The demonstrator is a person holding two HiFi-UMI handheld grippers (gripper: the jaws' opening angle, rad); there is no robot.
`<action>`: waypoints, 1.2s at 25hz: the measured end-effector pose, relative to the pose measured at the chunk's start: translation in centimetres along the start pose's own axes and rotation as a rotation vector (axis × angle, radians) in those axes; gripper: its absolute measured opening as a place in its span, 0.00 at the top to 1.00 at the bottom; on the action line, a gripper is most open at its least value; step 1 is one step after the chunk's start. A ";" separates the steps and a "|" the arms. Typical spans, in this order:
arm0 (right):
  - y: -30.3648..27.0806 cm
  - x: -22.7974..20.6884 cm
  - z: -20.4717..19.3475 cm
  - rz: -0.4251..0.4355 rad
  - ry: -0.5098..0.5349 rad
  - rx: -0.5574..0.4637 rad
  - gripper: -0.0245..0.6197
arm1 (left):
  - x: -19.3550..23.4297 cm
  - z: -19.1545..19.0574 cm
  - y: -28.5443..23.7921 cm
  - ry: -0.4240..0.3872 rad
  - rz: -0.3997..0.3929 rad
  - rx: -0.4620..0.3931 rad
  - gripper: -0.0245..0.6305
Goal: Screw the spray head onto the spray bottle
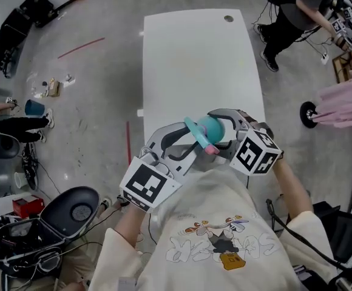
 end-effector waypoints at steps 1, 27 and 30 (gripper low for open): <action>0.3 0.6 -0.1 0.059 0.024 -0.011 0.38 | -0.6 -0.1 0.1 -0.029 -0.051 0.018 0.77; -0.7 -3.5 1.7 -0.373 -0.189 -0.042 0.38 | 2.7 0.9 -1.0 0.144 0.389 -0.132 0.68; -1.5 -3.1 2.1 -0.410 -0.169 -0.001 0.38 | 3.2 0.9 -0.8 0.156 0.402 -0.137 0.72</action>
Point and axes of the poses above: the fingertips, and each gripper's own axes: y backward along the fingers, x to its left, z out of its top, the point moved 1 cm from there along y, backward along the fingers
